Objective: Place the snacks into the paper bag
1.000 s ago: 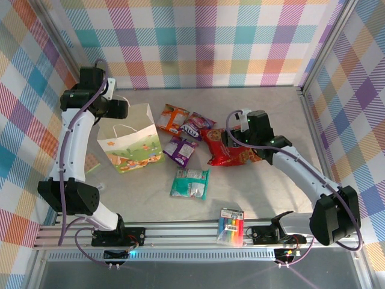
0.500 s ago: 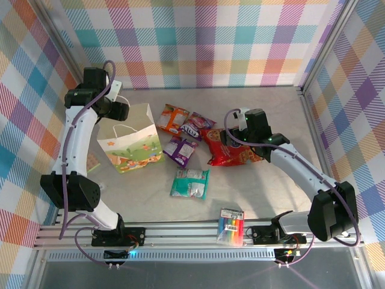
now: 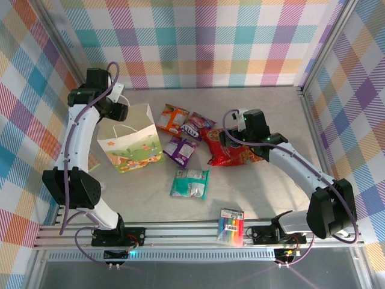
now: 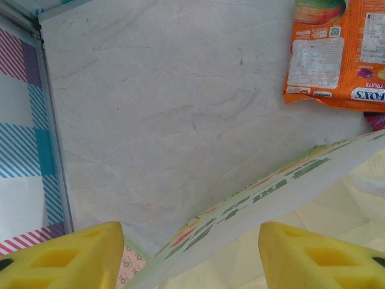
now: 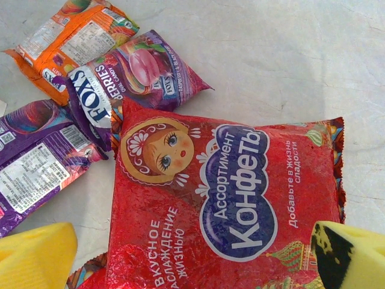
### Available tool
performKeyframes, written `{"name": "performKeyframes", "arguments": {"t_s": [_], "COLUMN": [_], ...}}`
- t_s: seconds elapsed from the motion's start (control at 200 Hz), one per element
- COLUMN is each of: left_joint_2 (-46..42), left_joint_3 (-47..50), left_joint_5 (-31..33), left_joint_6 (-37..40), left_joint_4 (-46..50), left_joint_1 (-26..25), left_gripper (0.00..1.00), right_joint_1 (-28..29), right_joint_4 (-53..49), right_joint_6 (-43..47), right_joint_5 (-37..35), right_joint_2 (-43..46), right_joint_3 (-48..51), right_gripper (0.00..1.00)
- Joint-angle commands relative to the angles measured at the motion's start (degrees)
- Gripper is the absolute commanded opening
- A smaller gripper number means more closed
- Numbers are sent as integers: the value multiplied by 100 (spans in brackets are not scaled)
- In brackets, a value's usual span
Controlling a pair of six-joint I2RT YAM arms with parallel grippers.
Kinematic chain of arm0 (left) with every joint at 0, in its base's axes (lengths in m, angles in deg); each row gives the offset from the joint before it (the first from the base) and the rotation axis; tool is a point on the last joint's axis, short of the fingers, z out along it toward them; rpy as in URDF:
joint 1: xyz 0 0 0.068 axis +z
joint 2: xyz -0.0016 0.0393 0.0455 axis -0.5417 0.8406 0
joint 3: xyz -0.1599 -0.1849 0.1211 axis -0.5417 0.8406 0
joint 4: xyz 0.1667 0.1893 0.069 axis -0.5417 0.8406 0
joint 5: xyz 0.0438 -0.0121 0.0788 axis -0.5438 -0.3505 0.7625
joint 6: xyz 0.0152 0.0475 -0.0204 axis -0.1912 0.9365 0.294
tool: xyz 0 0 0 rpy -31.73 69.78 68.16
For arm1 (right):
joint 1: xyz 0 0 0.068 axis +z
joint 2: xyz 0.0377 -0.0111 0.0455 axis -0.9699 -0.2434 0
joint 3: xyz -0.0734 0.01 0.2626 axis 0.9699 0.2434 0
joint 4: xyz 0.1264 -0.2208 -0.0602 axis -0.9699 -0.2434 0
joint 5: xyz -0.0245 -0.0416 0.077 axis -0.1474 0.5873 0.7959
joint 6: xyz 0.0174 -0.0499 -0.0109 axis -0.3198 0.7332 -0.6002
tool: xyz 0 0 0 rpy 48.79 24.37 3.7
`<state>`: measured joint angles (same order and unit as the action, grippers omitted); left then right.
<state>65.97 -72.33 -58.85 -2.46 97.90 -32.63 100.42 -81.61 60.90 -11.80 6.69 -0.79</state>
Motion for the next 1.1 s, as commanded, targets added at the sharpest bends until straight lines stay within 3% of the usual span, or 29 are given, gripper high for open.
{"name": "performKeyframes", "arguments": {"t_s": [0.0,0.095,0.2,0.625,1.095], "left_joint_2": [-80,-109,-90,-193,85], "left_joint_3": [112,105,77,-238,-1161], "left_joint_5": [-20,-42,-84,-160,-138], "left_joint_6": [57,19,-27,-374,-1434], "left_joint_4": [-79,-82,-30,383,1621], "left_joint_1": [71,70,71,67,71], "left_gripper": [52,45,29,0,0], "right_joint_1": [54,54,58,62,61], "right_joint_4": [22,12,-25,-53,-6], "right_joint_6": [87,97,114,154,166], "right_joint_5": [45,59,71,59,155], "right_joint_2": [-46,-38,-29,85,138], "right_joint_3": [-139,-142,-151,-71,15], "right_gripper": [100,100,100,100,100]}}
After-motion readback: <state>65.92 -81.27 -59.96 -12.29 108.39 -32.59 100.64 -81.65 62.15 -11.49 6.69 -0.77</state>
